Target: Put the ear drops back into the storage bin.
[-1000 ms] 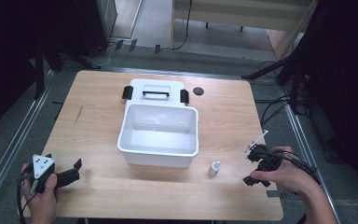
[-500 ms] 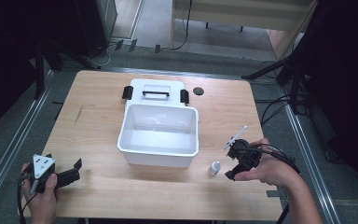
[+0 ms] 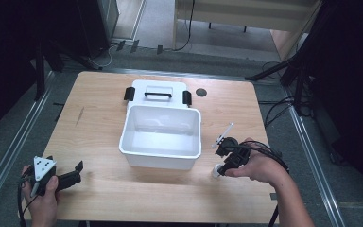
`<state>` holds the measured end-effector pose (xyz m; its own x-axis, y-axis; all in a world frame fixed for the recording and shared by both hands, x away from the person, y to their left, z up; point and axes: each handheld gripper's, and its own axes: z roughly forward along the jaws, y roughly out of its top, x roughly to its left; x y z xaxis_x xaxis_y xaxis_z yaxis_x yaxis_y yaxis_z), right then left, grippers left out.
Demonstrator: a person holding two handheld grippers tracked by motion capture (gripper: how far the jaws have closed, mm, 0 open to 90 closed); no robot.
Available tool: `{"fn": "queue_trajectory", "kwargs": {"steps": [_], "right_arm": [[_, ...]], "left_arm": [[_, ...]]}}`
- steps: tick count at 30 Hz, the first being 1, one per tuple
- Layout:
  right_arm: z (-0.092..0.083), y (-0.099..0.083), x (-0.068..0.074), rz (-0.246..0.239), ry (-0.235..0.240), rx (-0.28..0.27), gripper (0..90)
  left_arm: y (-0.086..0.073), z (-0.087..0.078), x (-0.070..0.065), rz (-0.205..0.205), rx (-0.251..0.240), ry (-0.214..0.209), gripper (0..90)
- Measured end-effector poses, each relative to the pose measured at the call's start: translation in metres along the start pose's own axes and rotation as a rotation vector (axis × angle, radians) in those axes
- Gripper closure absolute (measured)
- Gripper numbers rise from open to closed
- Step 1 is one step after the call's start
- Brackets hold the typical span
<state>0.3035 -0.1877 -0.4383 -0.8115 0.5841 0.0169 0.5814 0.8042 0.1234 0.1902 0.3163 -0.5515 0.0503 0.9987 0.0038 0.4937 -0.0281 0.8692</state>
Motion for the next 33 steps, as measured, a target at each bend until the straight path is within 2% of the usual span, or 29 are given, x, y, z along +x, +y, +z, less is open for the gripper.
{"fn": "queue_trajectory", "kwargs": {"steps": [6, 11, 16, 19, 25, 33], "right_arm": [[0.005, 0.007, -0.001, 0.011, -0.003, 0.014, 65.3], [0.012, 0.009, -0.001, -0.002, -0.013, 0.036, 67.2], [0.015, 0.010, -0.001, 0.000, -0.003, 0.030, 70.6], [0.015, 0.010, -0.002, 0.005, 0.006, 0.033, 71.1], [0.014, 0.010, -0.002, -0.016, 0.020, 0.042, 71.6], [0.008, 0.010, -0.003, -0.039, 0.011, 0.036, 71.8]], "left_arm": [[0.000, 0.000, 0.000, 0.000, 0.000, -0.002, 0.0], [0.000, 0.000, 0.000, 0.001, 0.000, -0.002, 0.0], [0.000, 0.000, 0.000, 0.001, -0.001, -0.001, 0.0], [0.000, 0.000, 0.000, 0.002, 0.000, -0.001, 0.0], [0.000, 0.000, 0.000, 0.003, -0.001, -0.001, 0.0], [0.000, 0.000, 0.000, 0.005, -0.001, 0.000, 0.0]]}}
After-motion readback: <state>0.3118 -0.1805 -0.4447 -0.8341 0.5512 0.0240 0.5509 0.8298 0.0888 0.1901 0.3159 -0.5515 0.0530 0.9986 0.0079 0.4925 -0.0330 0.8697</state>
